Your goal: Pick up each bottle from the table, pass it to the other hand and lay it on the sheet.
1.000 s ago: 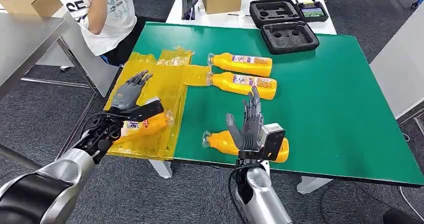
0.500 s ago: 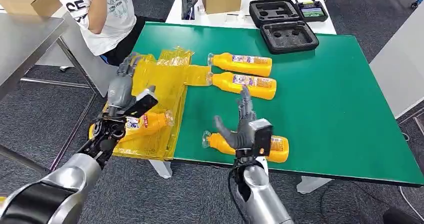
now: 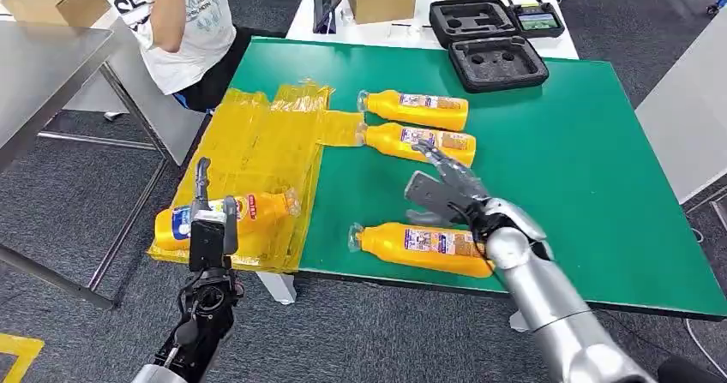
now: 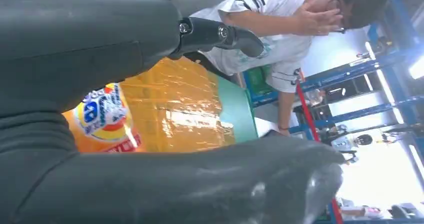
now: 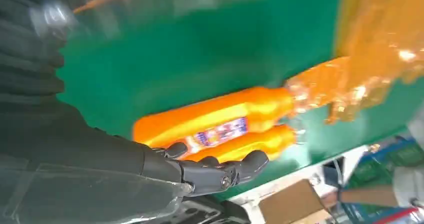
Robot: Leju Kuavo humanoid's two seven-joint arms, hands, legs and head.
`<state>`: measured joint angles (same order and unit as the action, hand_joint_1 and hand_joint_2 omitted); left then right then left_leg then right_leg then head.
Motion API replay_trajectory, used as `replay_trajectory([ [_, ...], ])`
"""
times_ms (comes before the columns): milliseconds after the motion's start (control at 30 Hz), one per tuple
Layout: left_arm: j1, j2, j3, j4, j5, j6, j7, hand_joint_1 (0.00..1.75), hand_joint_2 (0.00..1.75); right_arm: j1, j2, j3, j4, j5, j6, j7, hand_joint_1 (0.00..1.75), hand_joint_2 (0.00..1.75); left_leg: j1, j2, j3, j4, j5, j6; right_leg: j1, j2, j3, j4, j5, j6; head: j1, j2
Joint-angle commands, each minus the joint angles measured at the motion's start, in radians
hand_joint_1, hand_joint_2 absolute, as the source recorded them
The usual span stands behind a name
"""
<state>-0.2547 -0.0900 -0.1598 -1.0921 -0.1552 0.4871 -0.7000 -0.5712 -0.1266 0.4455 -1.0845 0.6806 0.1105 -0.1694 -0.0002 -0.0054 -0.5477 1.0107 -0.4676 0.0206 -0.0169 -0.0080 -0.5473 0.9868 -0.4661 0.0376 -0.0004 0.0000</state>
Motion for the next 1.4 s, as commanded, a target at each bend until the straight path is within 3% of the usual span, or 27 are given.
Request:
replay_trajectory([
  [33,-0.037,-0.017,-0.022,0.008,-0.005,0.004,0.012,0.0,0.0,-0.054,-0.157,0.148,0.003,-0.032,0.08,-0.001,0.0,1.75,0.0,0.0,-0.002,0.001,0.0,-0.001,0.0,0.0,-0.002,0.001,0.001,0.0,0.0,0.0],
  [267,-0.071,-0.02,-0.035,0.069,0.007,0.005,0.007,0.0,0.0,-0.079,-0.145,0.279,0.091,-0.041,0.108,-0.009,0.0,1.75,0.0,0.001,-0.001,0.001,0.0,-0.001,0.0,0.001,-0.001,0.001,0.001,0.0,0.0,0.0],
  [500,-0.082,-0.03,-0.044,0.086,0.002,0.009,0.008,0.0,0.0,-0.036,-0.106,0.333,0.123,-0.026,0.078,-0.003,0.0,1.75,0.001,0.001,0.0,0.0,0.001,-0.001,0.001,0.001,0.0,0.0,0.001,-0.001,0.0,0.0],
  [1400,-0.06,-0.028,-0.034,0.049,0.0,0.012,0.022,0.0,0.0,-0.042,-0.1,0.352,0.177,0.086,0.061,0.066,0.0,1.75,0.001,0.002,-0.002,0.0,0.0,-0.001,0.001,0.001,-0.001,0.0,0.001,-0.001,0.0,0.0],
])
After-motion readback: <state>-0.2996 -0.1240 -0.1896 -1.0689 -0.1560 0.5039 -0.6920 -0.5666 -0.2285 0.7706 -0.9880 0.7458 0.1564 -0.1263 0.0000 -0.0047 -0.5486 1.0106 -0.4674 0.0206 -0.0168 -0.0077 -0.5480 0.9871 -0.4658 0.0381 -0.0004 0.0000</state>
